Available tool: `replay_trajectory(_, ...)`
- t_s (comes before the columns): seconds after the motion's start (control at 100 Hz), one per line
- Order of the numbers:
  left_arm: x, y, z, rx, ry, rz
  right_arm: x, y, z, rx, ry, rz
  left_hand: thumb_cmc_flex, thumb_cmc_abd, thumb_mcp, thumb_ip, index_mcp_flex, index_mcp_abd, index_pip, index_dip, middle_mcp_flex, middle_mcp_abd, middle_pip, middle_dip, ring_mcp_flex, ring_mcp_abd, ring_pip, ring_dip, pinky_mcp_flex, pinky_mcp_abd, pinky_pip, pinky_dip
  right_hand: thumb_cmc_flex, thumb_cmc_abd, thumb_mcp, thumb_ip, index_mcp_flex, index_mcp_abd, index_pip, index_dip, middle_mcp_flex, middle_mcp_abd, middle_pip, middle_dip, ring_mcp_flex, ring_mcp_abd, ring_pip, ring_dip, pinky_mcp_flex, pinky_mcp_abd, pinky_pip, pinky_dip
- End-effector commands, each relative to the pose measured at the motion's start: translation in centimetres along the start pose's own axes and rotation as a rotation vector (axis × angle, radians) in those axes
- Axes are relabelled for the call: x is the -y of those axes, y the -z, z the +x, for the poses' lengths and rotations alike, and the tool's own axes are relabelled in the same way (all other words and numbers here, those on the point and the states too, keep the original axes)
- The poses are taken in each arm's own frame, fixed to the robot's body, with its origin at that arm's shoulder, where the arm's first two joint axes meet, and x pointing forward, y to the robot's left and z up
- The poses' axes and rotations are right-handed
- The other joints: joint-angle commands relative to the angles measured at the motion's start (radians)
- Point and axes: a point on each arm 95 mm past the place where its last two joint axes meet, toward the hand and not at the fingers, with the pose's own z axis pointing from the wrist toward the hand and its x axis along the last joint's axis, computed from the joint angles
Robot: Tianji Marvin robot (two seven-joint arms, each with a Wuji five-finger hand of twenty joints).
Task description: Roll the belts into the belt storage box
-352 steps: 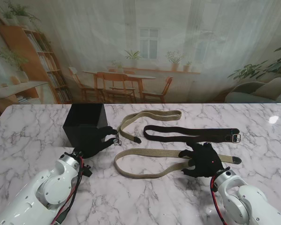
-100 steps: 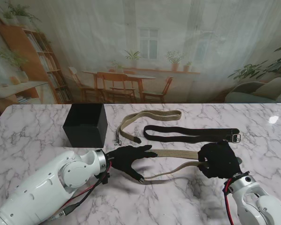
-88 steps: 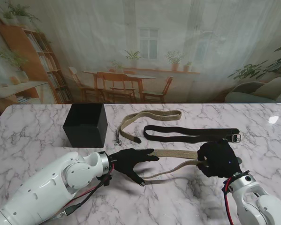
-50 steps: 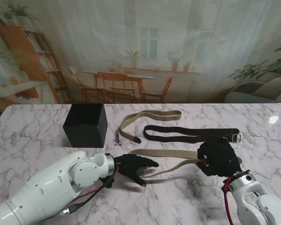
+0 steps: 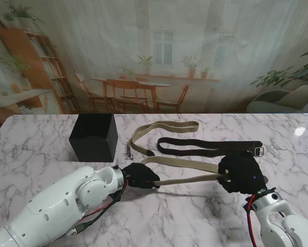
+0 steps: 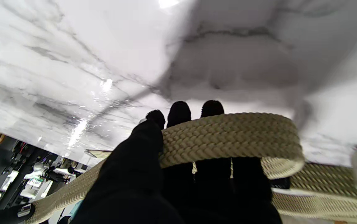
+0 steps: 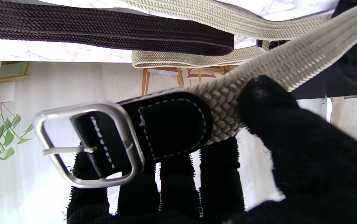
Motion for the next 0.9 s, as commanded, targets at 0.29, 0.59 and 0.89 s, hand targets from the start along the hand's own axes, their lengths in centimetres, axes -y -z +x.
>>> replay_trajectory(0.29, 0.9, 4.2, -0.5, 0.05, -0.124, 0.005, 0.5, 1.7, -2.0, 0.099, 0.037, -0.029, 0.081, -0.024, 0.014, -0.01, 0.063, -0.027, 0.093, 0.009, 0.071, 0.022, 0.048, 0.125, 0.037, 0.079, 0.133, 0.135, 0.002, 0.053, 0.089, 0.07, 0.075, 0.013, 0.071, 0.036, 0.043, -0.016, 0.065, 0.047, 0.022, -0.007, 0.009, 0.022, 0.032, 0.001, 0.039, 0.021, -0.013, 0.042, -0.028, 0.003)
replay_trajectory(0.59, 0.4, 8.0, -1.1, 0.1, -0.224, -0.005, 1.6, 2.9, -3.7, 0.167, 0.059, -0.017, 0.005, -0.071, -0.069, 0.015, 0.076, -0.007, 0.065, -0.018, 0.113, 0.034, 0.128, 0.191, 0.076, 0.094, 0.256, 0.24, 0.034, 0.081, 0.172, 0.125, 0.083, 0.024, 0.054, 0.041, 0.041, -0.003, 0.06, 0.051, 0.046, -0.015, 0.019, 0.03, 0.048, -0.002, 0.041, 0.024, -0.007, 0.041, -0.03, 0.006)
replay_trajectory(0.89, -1.2, 7.7, -0.7, 0.085, -0.199, 0.002, 4.1, 2.4, -3.6, 0.186, 0.034, 0.068, 0.013, -0.063, -0.053, 0.014, 0.118, -0.027, 0.181, 0.025, 0.142, 0.064, 0.209, 0.183, 0.128, 0.109, 0.394, 0.321, 0.091, 0.081, 0.26, 0.163, 0.085, 0.044, 0.04, 0.046, 0.036, -0.004, 0.056, 0.055, 0.055, -0.011, 0.022, 0.044, 0.063, -0.001, 0.041, 0.026, 0.003, 0.039, -0.034, 0.006)
